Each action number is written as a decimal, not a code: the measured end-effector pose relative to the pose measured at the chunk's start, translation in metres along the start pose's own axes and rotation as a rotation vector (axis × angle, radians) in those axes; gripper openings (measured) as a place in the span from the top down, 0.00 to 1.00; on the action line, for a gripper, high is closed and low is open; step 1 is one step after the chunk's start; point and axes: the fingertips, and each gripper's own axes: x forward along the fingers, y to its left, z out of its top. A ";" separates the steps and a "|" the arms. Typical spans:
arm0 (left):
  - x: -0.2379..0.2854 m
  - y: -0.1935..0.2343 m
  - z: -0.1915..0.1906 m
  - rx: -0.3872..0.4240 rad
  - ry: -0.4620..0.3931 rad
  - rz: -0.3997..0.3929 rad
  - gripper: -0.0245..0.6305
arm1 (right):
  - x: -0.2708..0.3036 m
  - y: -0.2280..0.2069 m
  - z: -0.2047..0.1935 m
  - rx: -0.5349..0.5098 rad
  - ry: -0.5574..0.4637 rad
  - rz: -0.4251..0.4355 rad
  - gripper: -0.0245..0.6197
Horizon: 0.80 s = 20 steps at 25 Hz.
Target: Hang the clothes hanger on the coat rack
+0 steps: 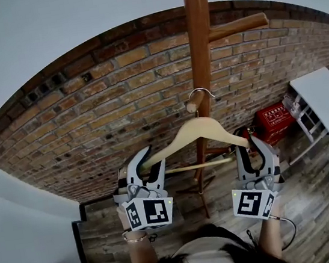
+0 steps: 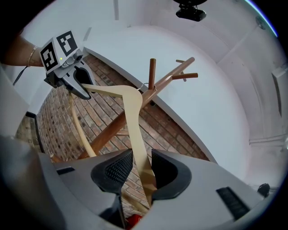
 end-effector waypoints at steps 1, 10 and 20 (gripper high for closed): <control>0.000 0.000 0.000 0.000 0.001 0.000 0.77 | 0.000 0.000 0.000 0.001 0.000 0.000 0.76; -0.002 0.001 0.001 0.007 0.006 0.010 0.71 | -0.005 0.003 0.003 0.009 -0.007 0.010 0.76; -0.014 0.001 -0.006 0.009 0.000 0.015 0.70 | -0.012 0.015 0.006 0.013 0.003 0.031 0.75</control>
